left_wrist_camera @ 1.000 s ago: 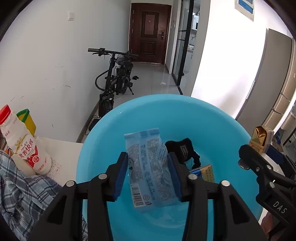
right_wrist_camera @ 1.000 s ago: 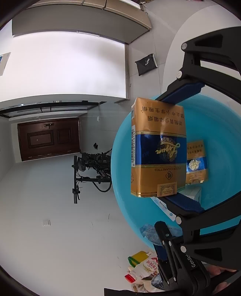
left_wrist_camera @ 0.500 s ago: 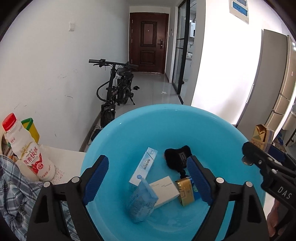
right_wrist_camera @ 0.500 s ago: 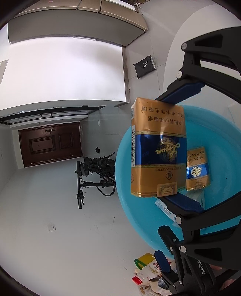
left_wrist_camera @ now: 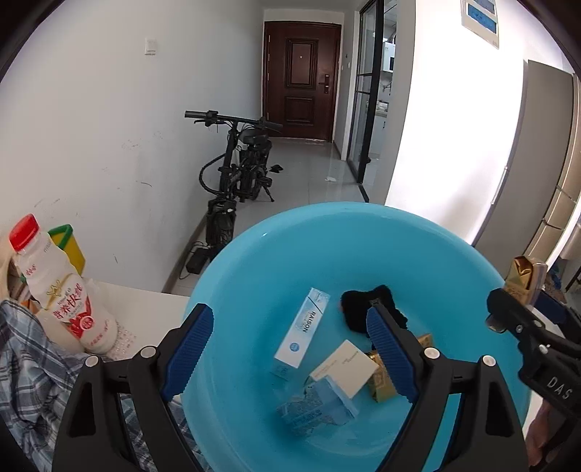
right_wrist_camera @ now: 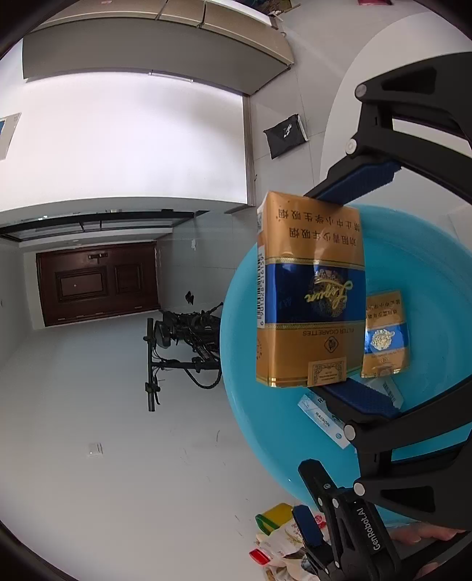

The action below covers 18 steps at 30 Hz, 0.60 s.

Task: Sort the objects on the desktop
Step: 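Open the left gripper to drop the blue pack while the right gripper releases the gold-blue box, then withdraw both open grippers from the basin back over the shirt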

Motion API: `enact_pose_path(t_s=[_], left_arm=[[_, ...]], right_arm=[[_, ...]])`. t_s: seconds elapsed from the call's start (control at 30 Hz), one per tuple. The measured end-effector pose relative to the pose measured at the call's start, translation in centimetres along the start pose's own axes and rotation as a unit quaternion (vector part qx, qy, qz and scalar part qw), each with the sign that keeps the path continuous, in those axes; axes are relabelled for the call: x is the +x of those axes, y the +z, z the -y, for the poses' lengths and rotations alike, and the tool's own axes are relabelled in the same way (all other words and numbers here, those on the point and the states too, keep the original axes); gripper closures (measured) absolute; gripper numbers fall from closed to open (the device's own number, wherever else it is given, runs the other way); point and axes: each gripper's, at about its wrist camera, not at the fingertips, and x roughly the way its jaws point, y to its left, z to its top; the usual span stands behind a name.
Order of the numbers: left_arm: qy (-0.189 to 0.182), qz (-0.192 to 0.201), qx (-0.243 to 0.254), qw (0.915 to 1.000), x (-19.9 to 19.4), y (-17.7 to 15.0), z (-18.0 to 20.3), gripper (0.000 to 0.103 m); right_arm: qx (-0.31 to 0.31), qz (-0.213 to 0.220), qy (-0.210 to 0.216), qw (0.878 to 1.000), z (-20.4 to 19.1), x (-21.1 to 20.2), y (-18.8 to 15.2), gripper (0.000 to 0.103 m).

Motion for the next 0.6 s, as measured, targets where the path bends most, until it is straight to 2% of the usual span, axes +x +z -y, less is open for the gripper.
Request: enact_pose_path(t_s=[0.17,0.27,0.37,0.6], left_arm=[[0.001,0.002,0.005,1.0,-0.1,-0.1,0.1,0.015],[-0.005,-0.001,0.007,1.0,-0.1,0.0,0.3,0.015],[-0.004,0.006,0.009,0.9999,-0.5,0.0,0.5,0.015],[0.008,0.013,0.024,0.9996,-1.4,-0.2,1.3,0.015]], right_arm=[[-0.008,0.012,-0.003,1.0,-0.4,-0.1,0.0,0.015],[-0.007,0.019,-0.01,1.0,-0.3,-0.2,-0.1,0.0],[-0.003,0.021,-0.021,1.0,-0.1,-0.2,-0.1,0.0],[0.013,0.018,-0.002,1.0,0.2,-0.6,0.0,0.0]])
